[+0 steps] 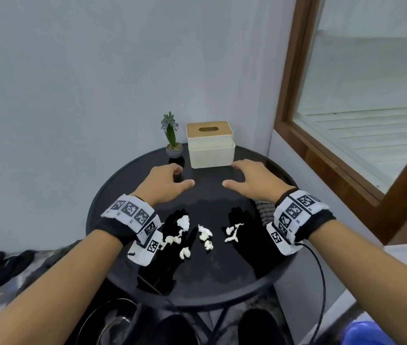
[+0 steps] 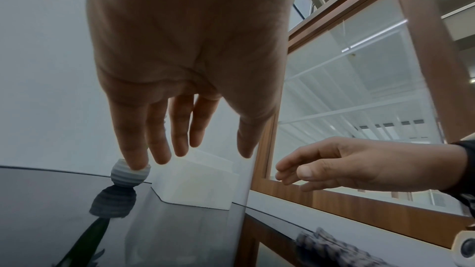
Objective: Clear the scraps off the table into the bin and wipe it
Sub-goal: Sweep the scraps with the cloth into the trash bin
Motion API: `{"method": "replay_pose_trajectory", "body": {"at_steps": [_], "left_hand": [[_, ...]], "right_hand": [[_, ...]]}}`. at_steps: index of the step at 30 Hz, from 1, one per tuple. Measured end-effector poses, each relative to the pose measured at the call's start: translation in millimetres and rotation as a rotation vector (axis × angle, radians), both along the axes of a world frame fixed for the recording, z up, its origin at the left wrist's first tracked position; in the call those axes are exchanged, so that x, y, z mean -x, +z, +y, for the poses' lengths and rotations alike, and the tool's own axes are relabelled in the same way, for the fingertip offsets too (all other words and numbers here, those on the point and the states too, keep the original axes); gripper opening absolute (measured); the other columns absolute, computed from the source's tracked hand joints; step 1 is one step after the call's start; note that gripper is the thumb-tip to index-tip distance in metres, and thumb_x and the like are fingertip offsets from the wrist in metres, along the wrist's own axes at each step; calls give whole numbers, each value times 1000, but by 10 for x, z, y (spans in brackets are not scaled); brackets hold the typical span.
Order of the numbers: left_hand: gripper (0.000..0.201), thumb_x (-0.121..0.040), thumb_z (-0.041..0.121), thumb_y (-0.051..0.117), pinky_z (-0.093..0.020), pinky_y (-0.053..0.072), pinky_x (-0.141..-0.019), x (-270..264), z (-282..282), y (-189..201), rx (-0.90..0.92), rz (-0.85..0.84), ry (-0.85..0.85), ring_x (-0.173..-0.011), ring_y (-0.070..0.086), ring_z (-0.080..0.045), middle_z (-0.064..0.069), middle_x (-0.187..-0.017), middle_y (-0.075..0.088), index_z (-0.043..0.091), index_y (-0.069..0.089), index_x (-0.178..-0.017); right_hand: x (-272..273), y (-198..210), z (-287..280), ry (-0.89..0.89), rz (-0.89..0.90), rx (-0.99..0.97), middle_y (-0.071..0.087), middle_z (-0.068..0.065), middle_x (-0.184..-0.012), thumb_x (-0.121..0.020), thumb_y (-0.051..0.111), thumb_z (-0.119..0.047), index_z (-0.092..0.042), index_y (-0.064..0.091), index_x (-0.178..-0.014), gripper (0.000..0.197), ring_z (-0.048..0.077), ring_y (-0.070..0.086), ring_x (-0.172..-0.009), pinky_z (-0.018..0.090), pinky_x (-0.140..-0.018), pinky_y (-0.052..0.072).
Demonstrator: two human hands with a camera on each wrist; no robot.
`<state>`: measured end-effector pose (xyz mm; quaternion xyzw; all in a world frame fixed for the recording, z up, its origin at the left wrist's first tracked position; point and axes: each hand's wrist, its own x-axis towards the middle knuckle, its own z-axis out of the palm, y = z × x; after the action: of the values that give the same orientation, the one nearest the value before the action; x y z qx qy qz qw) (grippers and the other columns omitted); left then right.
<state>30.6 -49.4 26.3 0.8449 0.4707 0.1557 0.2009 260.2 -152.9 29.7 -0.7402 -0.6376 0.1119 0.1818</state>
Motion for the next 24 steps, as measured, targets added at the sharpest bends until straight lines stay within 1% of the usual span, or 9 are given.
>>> {"method": "replay_pose_trajectory", "body": {"at_steps": [3,7,14,18,21,24], "left_hand": [[64,-86,55,61,-30,42,-100,157,-262,-12,-1,-22,-5,-120,55,-16,1,-135,57,19,50,-139],[65,-87,54,62,-27,41,-99,309,-551,-67,2,-51,-15,-123,54,-13,2,-137,57,18,49,-140],[64,-88,51,62,-26,40,-99,484,-886,-197,-13,-100,-39,-123,54,-11,4,-139,56,17,48,-141],[65,-88,53,60,-28,43,-99,556,-1003,-247,-33,-112,-36,-122,54,-11,3,-138,56,17,48,-141],[64,-88,52,61,-25,42,-98,620,-1117,-314,-40,-138,-27,-122,54,-11,3,-138,56,18,49,-141],[61,-87,48,64,-24,41,-97,699,-1254,-428,-42,-196,-12,-121,54,-10,5,-135,57,19,51,-139]], "right_hand": [[121,-50,-244,24,0,-14,43,8,-147,-89,54,-54,-12,36,-145,72,25,38,-136,36,-108,32],[234,-152,-529,46,5,-25,41,6,-149,-91,52,-54,-14,36,-146,70,24,36,-138,38,-112,31],[358,-324,-856,62,3,-72,44,5,-148,-92,50,-52,-13,38,-145,67,20,40,-135,34,-111,32],[377,-394,-958,55,2,-93,45,4,-148,-92,50,-52,-14,39,-144,66,19,39,-136,32,-111,30],[362,-454,-1042,40,22,-112,45,3,-147,-92,51,-52,-14,41,-144,65,18,39,-137,33,-113,31],[315,-512,-1130,12,21,-124,47,2,-146,-92,50,-53,-15,42,-143,64,17,41,-135,32,-111,32]]}}
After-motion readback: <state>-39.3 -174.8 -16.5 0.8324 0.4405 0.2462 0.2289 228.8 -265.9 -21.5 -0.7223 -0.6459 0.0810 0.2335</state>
